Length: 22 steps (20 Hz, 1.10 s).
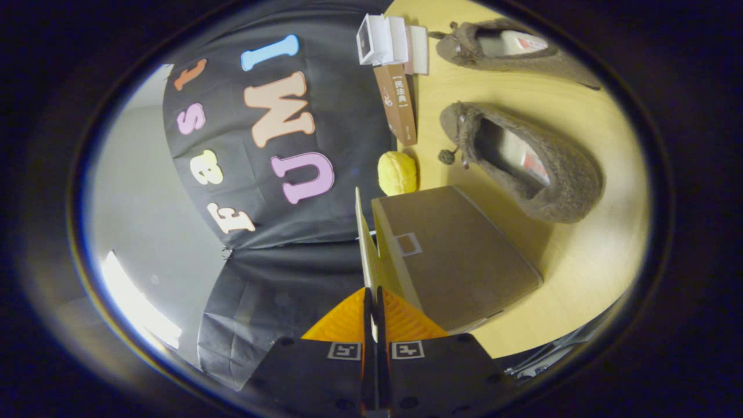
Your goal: Open the storage box then place both shoes into the box .Put the left shoe in first, then the right shoe, with the right side of both shoes facing outward in a uniform manner.
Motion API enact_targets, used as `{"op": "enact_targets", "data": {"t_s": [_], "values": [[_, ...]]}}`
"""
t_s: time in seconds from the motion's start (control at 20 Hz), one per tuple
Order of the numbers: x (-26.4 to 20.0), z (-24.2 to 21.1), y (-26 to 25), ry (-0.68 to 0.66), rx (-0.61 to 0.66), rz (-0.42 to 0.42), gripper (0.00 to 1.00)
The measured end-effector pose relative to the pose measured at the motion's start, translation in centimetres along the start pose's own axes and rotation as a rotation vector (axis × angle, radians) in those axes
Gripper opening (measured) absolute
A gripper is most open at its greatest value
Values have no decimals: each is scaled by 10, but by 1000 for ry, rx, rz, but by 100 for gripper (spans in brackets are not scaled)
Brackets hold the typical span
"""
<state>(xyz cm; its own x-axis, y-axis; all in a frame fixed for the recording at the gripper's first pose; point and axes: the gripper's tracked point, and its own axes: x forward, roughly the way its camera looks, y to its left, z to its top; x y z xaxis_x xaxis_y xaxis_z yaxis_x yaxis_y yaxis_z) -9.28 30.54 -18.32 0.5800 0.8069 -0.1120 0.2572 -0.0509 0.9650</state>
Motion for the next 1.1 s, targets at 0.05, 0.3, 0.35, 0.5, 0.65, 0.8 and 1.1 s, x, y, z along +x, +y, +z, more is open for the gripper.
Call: {"op": "enact_targets", "data": {"t_s": [0.05,0.3,0.35,0.5,0.65,0.8,1.1], "values": [[1,-4,8,-1,-27,5,5],[-1,-16,40,-4,-174,1,3],[1,-21,47,2,-196,1,3],[4,-40,75,24,-318,11,3],[18,-59,107,60,-384,36,4],[34,-88,129,114,-465,45,5],[73,-147,153,217,-603,87,6]]}}
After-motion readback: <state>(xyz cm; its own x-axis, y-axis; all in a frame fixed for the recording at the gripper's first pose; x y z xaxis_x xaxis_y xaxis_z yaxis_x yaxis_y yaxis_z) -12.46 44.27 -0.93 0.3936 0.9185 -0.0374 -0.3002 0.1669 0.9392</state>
